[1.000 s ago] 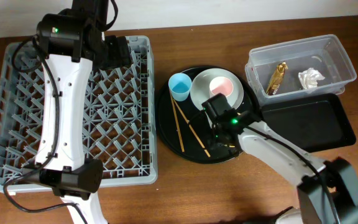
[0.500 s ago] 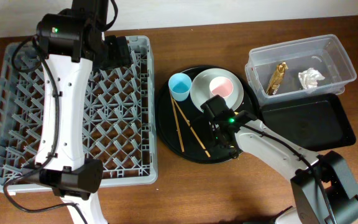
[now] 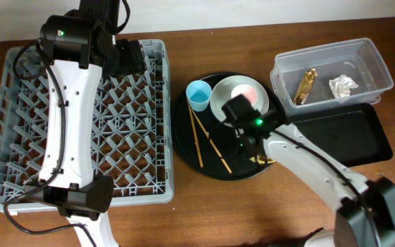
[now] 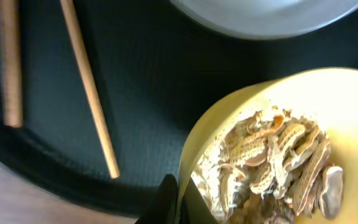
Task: Sort waste into correct bins and load items into the dishwasher rack
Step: 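Carry the yellow bowl over the black tray and tip out the scraps, then set the empty yellow bowl back on the round tray and release, then lift the right gripper away to the right side, then reach the left gripper to the chopsticks and grasp one chopstick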
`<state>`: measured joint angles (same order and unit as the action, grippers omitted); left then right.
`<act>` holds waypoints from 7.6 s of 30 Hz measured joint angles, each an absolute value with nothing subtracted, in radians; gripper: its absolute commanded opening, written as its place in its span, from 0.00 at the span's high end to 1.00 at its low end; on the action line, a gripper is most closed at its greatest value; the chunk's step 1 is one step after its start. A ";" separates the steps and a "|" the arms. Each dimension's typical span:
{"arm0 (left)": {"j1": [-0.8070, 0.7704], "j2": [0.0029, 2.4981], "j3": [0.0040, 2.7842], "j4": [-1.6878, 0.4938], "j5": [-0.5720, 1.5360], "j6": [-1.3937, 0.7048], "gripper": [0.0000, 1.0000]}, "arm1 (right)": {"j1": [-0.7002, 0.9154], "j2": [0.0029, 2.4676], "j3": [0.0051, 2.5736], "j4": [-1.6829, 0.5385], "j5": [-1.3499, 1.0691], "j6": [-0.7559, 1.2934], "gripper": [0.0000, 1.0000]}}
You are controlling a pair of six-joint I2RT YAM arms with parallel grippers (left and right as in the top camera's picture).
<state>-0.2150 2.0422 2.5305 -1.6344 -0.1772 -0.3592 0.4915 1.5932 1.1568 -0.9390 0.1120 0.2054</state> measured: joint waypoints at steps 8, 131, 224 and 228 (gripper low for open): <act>-0.215 2.042 2.531 -1.634 -0.177 -0.359 0.01 | 0.307 1.501 1.259 -1.086 0.172 0.213 0.96; -0.215 2.042 2.531 -1.634 -0.177 -0.359 0.01 | 0.432 1.745 1.177 -0.874 0.037 0.236 0.92; -0.815 2.043 1.470 -0.807 -0.057 -0.820 0.80 | -0.443 1.555 1.519 -1.331 0.082 0.262 0.01; -0.804 2.043 1.448 -0.799 -0.062 -0.852 0.78 | -0.443 1.555 1.519 -1.331 0.082 0.262 0.01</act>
